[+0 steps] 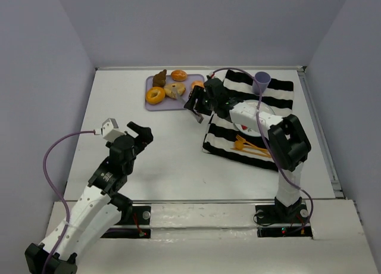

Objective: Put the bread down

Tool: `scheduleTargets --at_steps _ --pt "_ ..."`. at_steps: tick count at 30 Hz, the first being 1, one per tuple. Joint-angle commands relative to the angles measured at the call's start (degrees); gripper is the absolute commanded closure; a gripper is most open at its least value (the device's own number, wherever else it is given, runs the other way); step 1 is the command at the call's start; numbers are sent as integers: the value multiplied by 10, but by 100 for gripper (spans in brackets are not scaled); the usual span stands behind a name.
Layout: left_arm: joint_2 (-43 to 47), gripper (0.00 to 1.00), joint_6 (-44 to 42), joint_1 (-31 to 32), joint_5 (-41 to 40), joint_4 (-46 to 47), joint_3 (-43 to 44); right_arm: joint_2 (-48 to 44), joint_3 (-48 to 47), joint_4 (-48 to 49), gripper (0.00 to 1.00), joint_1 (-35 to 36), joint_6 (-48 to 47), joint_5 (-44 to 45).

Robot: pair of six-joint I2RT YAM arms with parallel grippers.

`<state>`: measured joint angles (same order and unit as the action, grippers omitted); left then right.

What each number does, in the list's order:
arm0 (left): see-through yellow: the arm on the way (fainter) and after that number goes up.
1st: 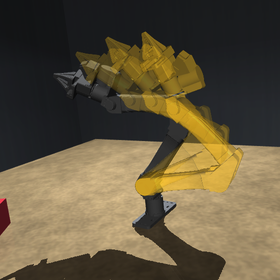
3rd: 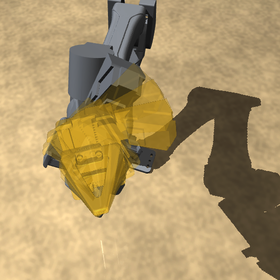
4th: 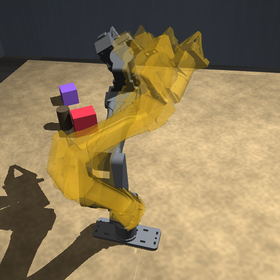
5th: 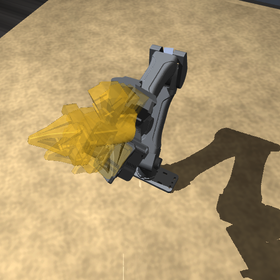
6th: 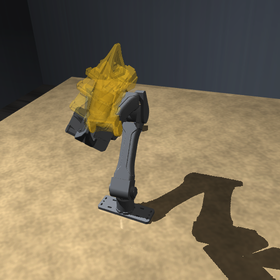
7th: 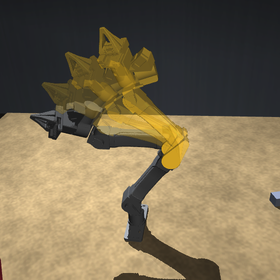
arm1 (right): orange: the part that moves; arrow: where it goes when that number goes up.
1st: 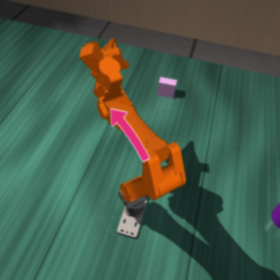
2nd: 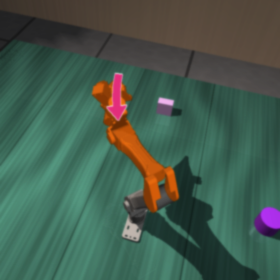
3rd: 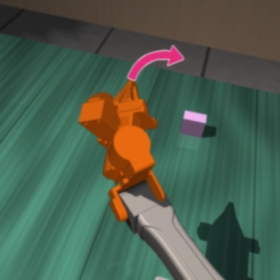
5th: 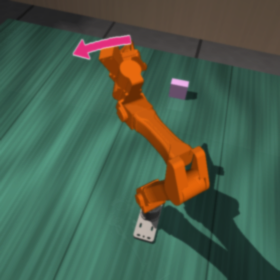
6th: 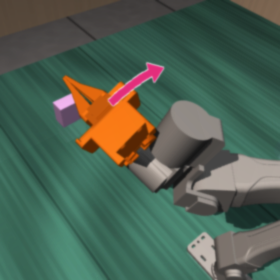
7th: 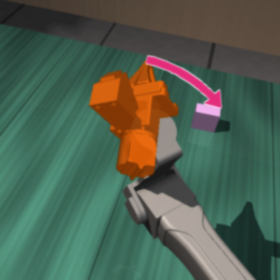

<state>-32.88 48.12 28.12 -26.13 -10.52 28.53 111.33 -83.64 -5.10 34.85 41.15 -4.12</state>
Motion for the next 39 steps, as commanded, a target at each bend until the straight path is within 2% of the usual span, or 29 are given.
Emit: scheduleTargets --at_steps 1,11,14,17,20,23,24,29,31,39 --pt "2 1 1 1 -11 20 -8 18 -48 11 32 -10 64 -2" --pt "5 1 0 1 -8 22 -13 109 -122 13 32 -15 123 -40" --pt "8 1 0 1 -5 22 -15 122 -130 22 38 -15 145 -28" --pt "12 1 0 1 -7 23 -16 138 -141 33 49 -15 148 -33" --pt "10 1 0 1 -8 23 -16 141 -145 45 55 -15 150 -47" --pt "9 1 0 1 -8 24 -16 131 -137 77 67 -15 147 -48" --pt "10 1 0 1 -8 24 -16 126 -135 81 72 -15 144 -47" --pt "12 1 0 1 -8 23 -16 65 -98 105 80 -15 119 -20" --pt "10 1 0 1 -9 24 -16 36 -60 121 93 -15 113 -5" --pt "-3 1 -2 1 -8 28 -14 -149 74 136 93 -33 46 22"
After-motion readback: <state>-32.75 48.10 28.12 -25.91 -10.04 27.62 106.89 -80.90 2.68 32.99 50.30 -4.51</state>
